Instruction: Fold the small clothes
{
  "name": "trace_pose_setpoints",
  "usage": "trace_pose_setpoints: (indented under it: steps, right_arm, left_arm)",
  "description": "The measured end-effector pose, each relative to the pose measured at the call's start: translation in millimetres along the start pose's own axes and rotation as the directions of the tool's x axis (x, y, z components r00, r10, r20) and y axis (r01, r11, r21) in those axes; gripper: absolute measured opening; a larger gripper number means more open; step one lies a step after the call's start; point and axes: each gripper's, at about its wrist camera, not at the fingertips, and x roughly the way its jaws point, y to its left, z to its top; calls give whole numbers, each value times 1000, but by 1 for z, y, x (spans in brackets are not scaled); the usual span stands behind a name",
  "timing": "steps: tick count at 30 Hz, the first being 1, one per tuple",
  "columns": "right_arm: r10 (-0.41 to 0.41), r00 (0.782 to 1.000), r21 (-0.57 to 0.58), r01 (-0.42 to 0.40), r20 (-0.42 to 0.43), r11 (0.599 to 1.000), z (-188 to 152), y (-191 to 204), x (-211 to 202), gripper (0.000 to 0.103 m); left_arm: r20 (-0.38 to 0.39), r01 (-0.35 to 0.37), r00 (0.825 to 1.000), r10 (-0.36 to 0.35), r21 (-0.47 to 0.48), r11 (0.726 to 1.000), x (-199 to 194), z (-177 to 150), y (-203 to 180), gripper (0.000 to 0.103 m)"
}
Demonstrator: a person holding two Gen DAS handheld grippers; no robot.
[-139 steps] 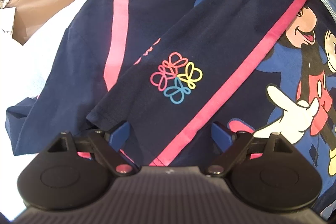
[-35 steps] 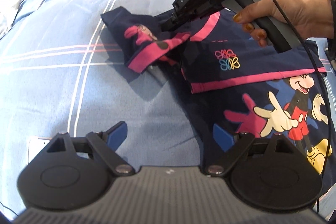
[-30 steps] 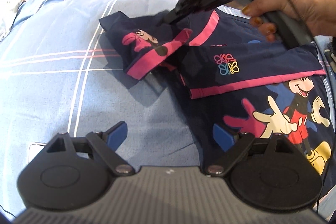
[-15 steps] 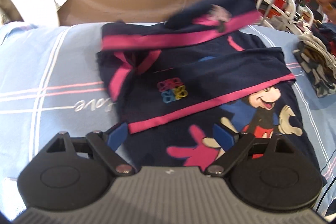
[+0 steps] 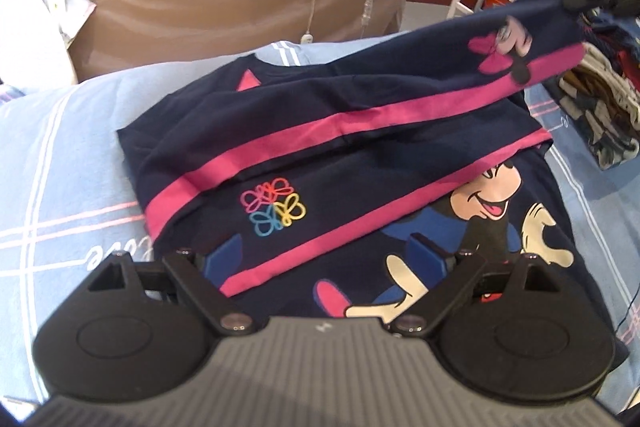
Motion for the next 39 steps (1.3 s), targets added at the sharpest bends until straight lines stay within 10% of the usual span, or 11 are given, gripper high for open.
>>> trace_pose_setpoints:
  steps: [7, 26, 32, 39]
  right_arm:
    - [68, 998, -107, -67, 7, 992, 15, 32, -19, 6]
    - [-164, 984, -87, 158, -64, 984, -14, -48, 21, 2]
    - [-226, 972, -188, 211, -59, 959, -41, -49, 58, 46]
    - [-157, 985, -279, 132, -69, 951, -58, -6, 97, 51]
  left_arm:
    - [59, 84, 994, -94, 160, 984, 30, -2, -32, 91]
    - [1, -111, 994, 112, -64, 992, 44, -7, 73, 93]
    - [-11, -178, 984, 178, 22, 984, 24, -12, 73, 93]
    - [110, -149, 983, 150, -20, 989, 1, 28, 90, 93]
